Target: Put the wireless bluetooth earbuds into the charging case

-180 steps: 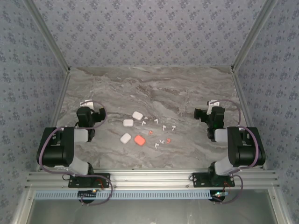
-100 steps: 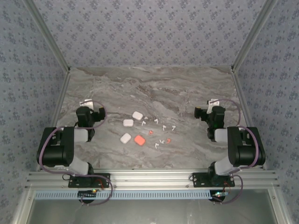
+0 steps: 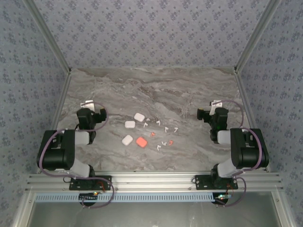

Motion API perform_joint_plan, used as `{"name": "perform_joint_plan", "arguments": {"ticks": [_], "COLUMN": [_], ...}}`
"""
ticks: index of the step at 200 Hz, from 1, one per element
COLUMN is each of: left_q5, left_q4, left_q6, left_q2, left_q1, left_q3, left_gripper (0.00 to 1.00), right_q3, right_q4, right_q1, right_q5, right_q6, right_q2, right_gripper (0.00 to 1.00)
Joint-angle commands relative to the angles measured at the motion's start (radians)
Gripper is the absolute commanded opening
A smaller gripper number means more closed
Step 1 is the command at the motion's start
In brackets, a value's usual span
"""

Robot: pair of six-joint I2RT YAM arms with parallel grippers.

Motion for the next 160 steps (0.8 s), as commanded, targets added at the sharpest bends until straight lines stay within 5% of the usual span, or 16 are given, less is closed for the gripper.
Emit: {"name": "perform_joint_plan", "arguments": {"ticks": [1, 41, 78, 117, 160], "left_q5": [-0.067, -0.008, 0.113, 0.329, 0.463], "left_q4": [-0.064, -0.550, -0.864, -1.120, -1.171], "left_q6": [0.020, -0.207, -0.483, -0.586, -0.560], "left_q2": [-0.192, -0.527, -0.643, -0.645, -0.682], "left_q1": [-0.038, -0.064, -0.066, -0.075, -0.087], "left_q3": [-0.016, 0.083, 0.155, 0.228, 0.212], "left_gripper": [0.99, 0.99, 0.99, 0.99, 0.99], "right_q3": [0.019, 0.104, 0.205, 0.360, 0.455], "right_q4": [0.022, -0.238, -0.633, -1.092, -1.294], "right_q1": [-0.018, -0.020, 0.039, 0.268, 0.556], "right_q5": [-0.028, -0.051, -0.082, -0.052, -0.011], "right_q6": [-0.006, 0.002, 0.100, 0.143, 0.322], "right_q2": [0.008, -0.116, -0.320, -0.418, -0.378], "right_gripper": [1.00, 1.00, 1.00, 1.00, 0.98]}}
